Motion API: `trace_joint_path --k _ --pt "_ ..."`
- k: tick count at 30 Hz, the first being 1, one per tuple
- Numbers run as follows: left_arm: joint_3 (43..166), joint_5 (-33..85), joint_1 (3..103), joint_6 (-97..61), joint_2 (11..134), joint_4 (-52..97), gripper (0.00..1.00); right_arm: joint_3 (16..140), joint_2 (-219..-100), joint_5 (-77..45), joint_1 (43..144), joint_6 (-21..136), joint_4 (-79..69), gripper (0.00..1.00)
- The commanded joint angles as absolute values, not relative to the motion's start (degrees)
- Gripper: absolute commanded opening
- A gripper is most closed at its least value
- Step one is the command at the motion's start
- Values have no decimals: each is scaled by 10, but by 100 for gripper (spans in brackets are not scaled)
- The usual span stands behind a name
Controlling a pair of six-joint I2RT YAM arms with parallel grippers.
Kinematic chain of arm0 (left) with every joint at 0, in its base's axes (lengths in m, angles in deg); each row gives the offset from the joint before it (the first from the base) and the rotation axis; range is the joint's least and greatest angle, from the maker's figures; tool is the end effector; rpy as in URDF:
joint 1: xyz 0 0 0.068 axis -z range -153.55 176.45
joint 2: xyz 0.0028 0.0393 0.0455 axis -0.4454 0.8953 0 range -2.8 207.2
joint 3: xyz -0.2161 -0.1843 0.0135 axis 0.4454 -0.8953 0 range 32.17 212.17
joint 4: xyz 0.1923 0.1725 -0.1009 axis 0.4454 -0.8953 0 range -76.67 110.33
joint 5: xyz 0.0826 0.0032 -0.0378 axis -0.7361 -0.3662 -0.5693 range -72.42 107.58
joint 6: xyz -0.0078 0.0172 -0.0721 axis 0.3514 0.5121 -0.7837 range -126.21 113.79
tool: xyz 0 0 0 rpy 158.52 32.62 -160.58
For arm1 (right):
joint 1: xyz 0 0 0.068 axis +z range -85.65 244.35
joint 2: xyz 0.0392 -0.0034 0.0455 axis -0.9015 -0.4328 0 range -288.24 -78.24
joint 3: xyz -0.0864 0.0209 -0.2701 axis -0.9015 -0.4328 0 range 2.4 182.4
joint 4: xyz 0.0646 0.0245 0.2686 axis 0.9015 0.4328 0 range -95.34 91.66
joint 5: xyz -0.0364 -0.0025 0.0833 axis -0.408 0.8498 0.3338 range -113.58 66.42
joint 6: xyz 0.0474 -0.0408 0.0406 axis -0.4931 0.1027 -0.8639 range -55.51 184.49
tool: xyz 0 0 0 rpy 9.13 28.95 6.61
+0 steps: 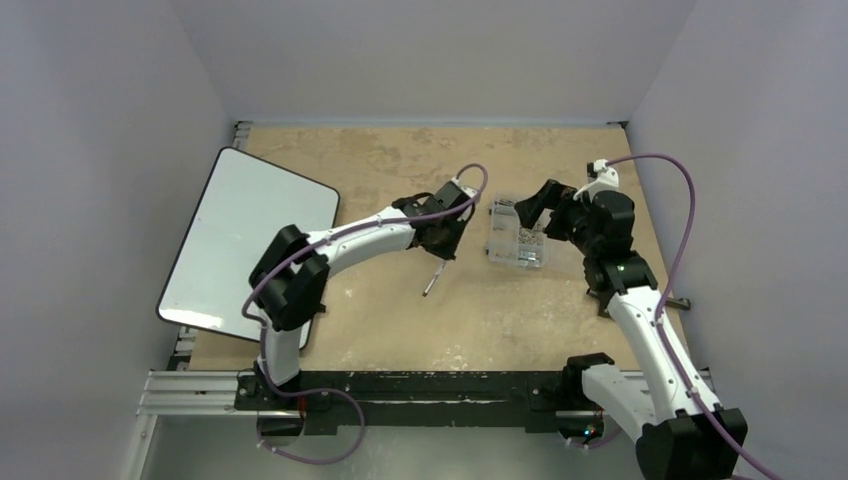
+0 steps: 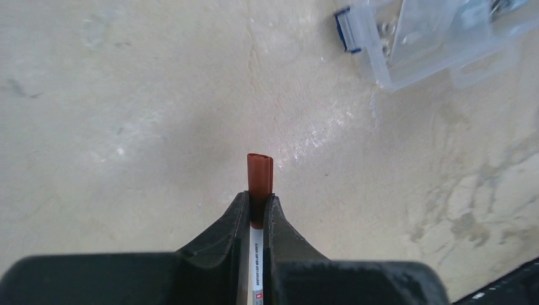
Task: Write a sentence on the whiteboard
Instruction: Pick up the whiteboard marker from the center of the board, then pass from the left arm to the right
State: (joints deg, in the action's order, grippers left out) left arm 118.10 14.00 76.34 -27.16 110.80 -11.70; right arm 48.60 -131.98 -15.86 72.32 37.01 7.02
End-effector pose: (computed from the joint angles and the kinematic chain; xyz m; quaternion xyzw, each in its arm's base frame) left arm 0.2988 -0.3486 0.1800 0.2332 0.9362 -0.1268 0.2303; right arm 0.2487 0.0433 0.3149 0.1003 0.8115 0.2270 0.5290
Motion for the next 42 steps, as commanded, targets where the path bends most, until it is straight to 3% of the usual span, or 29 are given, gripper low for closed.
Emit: trace_joint_path --k 1,8,22,34,42 --pt "1217 113 721 -376 996 -149 0 463 -1273 -103 724 356 5 99" --pt "1253 123 641 -571 945 -222 0 446 -1276 -7 739 316 -79 99" --pt "1249 116 605 -890 893 -236 0 454 -1341 -93 929 334 -181 96" --pt "1212 146 590 -1010 848 -269 0 464 -1398 -197 1012 400 -232 90" --pt "1223 184 579 -1049 840 -322 0 484 -1429 -199 1045 492 -264 83"
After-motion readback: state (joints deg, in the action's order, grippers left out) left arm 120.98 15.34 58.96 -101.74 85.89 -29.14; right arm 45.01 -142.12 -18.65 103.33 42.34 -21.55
